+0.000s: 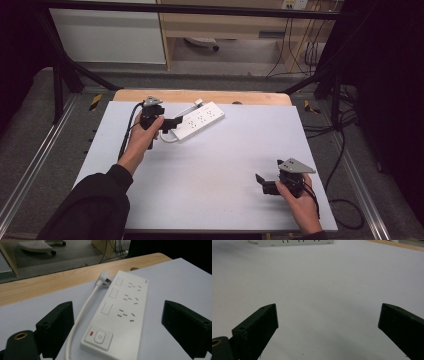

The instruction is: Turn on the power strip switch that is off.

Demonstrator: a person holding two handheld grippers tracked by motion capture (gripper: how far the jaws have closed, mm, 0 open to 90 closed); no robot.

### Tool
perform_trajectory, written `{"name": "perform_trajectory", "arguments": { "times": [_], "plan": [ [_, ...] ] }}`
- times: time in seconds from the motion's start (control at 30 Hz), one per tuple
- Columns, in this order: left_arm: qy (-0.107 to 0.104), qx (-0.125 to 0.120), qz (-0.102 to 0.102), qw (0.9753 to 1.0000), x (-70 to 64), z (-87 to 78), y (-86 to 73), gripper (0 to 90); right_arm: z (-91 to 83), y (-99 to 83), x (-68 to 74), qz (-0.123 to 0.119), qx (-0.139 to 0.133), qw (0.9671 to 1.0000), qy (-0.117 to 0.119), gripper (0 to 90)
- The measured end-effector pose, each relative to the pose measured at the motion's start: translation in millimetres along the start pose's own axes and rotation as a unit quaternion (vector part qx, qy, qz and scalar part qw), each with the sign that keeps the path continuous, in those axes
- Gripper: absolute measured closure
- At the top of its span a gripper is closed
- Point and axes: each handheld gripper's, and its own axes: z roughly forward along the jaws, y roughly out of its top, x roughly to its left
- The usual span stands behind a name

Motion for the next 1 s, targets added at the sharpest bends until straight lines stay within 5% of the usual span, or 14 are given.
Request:
{"name": "perform_trajectory", "arguments": {
  "times": [1.0],
  "plan": [
    [-0.006, -0.018, 0.025, 0.9995, -11.3, -81.0, -35.0, 7.2, 0.1, -0.1, 0.3, -0.001, 0.003, 1.0000, 0.000, 3.2]
  ]
}}
